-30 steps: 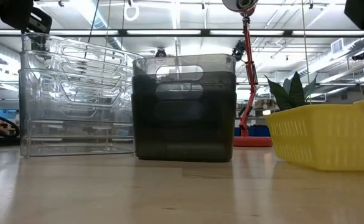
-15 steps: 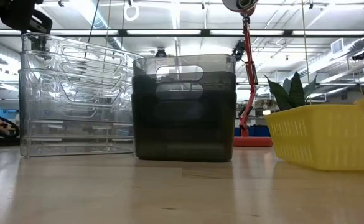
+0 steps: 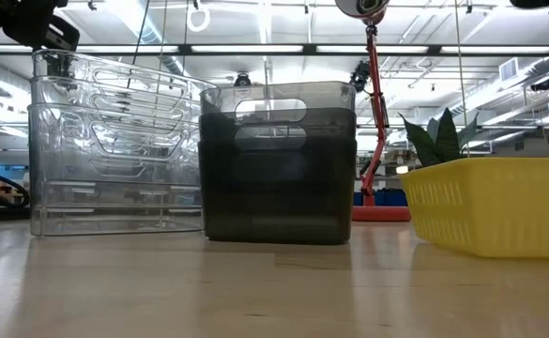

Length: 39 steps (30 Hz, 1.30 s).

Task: Stack baskets by color
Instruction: Stack the bottom yellow bin on the center yellow bin

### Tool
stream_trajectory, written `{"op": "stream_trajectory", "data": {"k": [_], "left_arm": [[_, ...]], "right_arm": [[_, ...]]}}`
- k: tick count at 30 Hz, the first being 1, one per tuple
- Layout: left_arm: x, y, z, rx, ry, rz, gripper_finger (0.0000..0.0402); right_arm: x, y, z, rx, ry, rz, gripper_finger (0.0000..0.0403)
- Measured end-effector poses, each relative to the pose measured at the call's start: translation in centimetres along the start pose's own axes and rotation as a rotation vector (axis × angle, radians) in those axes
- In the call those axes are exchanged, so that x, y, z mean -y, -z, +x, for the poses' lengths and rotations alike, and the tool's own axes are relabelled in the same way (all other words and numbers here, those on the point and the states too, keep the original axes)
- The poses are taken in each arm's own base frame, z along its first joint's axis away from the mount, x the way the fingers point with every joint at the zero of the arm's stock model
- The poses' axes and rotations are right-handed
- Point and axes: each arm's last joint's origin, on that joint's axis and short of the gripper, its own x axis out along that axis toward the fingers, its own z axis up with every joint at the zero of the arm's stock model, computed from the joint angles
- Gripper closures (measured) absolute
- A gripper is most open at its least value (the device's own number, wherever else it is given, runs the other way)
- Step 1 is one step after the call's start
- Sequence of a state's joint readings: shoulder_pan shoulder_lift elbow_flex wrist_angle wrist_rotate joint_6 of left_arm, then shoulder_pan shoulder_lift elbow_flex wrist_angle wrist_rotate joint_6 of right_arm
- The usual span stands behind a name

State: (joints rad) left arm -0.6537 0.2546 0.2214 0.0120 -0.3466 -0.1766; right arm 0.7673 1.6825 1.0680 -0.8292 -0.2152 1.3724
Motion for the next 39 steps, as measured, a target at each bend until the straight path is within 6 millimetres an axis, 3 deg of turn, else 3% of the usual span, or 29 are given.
{"op": "stream_trajectory", "data": {"k": [18,27,34,39], "left_arm": [[0.0,0.0,0.0,0.0,0.0,-0.037,0.026],[0.0,0.0,0.0,-0.002,0.0,-0.04,0.026],[0.0,0.0,0.0,-0.001,0.0,-0.04,0.026],[0.0,0.0,0.0,0.0,0.0,-0.034,0.026]], "right_arm": [[0.1,1.7,0.6,0.071,0.055,-0.063,0.026],[0.2,1.6,1.0,0.077,0.04,-0.079,0.0308],[0.0,1.8,1.1,0.08,0.028,-0.137,0.0384],[0.0,1.8,1.1,0.079,0.027,-0.144,0.038]]}}
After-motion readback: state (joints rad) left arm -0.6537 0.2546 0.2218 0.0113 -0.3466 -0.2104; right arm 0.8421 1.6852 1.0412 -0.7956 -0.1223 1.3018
